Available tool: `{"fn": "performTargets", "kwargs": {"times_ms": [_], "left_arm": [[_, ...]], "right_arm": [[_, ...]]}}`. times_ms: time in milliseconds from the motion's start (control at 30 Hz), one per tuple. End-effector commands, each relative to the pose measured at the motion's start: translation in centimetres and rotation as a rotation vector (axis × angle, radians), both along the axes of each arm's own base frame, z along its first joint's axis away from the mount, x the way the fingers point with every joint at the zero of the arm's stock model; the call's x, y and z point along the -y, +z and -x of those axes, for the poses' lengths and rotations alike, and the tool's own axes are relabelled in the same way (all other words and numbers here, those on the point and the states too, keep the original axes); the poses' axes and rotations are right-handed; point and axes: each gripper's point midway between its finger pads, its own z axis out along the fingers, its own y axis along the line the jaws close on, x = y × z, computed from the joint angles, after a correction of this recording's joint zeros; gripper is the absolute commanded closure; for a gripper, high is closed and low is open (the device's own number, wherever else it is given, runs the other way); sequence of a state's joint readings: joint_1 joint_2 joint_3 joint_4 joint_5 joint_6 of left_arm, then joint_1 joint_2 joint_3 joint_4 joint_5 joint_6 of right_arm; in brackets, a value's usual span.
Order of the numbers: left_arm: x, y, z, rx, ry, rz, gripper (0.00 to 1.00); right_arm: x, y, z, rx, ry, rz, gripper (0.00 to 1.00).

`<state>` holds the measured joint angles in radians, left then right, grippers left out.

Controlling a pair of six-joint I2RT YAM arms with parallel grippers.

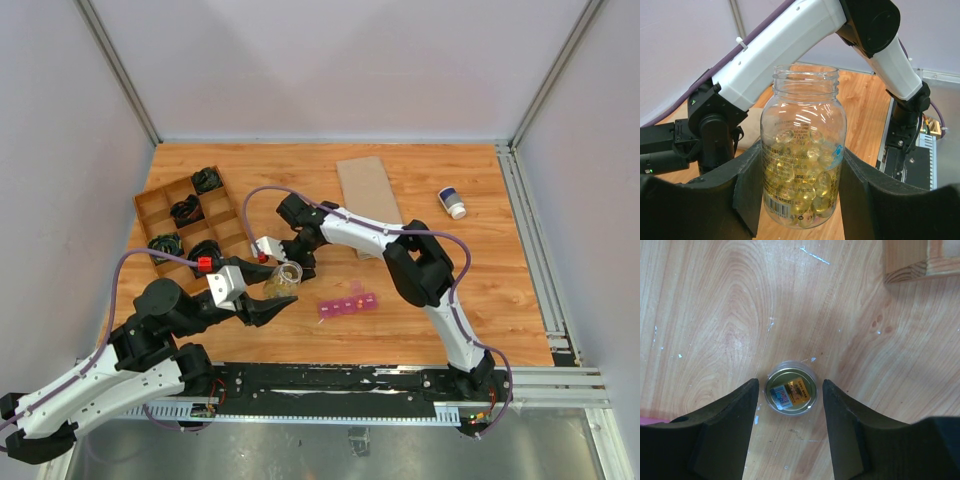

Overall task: Sort the pills into containers
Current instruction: Screw the lid of the pill bottle onto the pill bottle.

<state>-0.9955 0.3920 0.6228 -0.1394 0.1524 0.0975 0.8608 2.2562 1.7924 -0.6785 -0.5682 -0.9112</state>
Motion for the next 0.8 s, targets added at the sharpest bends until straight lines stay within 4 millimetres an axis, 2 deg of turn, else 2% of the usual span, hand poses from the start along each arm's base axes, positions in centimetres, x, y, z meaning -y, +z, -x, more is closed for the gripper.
{"fn": "performTargets", "kwargs": {"times_ms": [0, 500, 600, 767], "left_arm": [[0.0, 0.4, -0.1, 0.013, -0.001, 0.015, 1.0], [0.0, 0.3, -0.1, 0.007, 0.002, 0.019, 1.0], [-0.1, 0.2, -0.1, 0.008, 0.006, 0.021, 1.0], [0.1, 0.6, 0.3, 0.019, -0.021, 0.038, 1.0]], "right_arm": [[-0.5, -0.7, 0.5, 0.007, 0.008, 0.033, 0.46], [-0.4, -1.0, -0.3, 0.068, -0.035, 0.057, 0.63], [-0.6, 0.4, -0.4, 0.036, -0.072, 0.024, 0.66], [0.1, 5.0, -0.2, -0.051, -0.127, -0.077, 0.74]]}}
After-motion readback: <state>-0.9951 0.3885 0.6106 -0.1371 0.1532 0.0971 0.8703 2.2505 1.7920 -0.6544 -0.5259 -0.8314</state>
